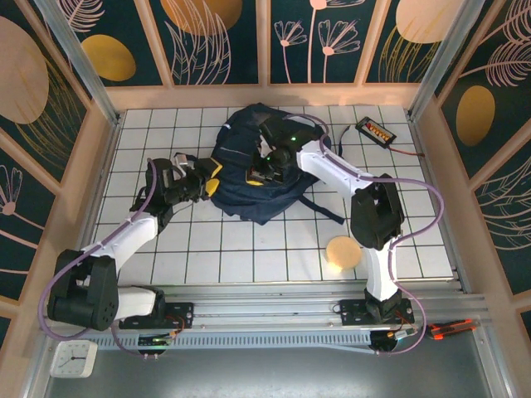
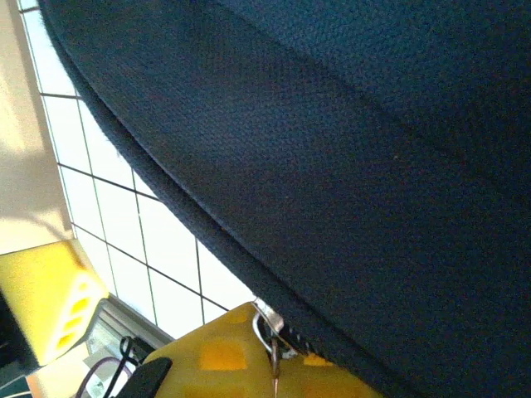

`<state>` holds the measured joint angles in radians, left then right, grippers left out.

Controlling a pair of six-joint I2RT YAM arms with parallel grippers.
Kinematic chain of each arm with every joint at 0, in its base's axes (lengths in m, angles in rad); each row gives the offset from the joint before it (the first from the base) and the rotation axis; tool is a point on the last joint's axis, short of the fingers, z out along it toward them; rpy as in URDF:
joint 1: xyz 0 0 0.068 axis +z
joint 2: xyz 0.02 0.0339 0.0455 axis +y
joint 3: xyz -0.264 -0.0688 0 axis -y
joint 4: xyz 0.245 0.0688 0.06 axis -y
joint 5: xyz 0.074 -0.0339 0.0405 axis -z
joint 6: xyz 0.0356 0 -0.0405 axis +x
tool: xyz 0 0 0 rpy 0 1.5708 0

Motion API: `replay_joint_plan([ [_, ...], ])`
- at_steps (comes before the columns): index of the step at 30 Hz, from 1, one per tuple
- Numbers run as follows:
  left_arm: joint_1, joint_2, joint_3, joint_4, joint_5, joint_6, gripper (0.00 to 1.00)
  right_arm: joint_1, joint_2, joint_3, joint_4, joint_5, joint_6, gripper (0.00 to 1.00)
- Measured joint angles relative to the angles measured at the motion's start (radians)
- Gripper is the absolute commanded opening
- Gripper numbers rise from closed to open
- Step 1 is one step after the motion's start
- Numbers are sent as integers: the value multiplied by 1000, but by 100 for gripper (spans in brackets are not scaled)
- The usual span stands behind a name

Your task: Pack the student bag

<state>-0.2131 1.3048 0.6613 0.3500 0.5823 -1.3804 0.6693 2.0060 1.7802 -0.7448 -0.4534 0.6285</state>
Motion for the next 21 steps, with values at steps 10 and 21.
replay_joint_plan([
  [10, -35, 47, 39, 13, 4, -21, 62, 5, 0, 61, -27, 19, 7, 0],
  [21, -106, 94, 34, 29, -8, -48, 60, 19, 11, 101, -52, 19, 8, 0],
])
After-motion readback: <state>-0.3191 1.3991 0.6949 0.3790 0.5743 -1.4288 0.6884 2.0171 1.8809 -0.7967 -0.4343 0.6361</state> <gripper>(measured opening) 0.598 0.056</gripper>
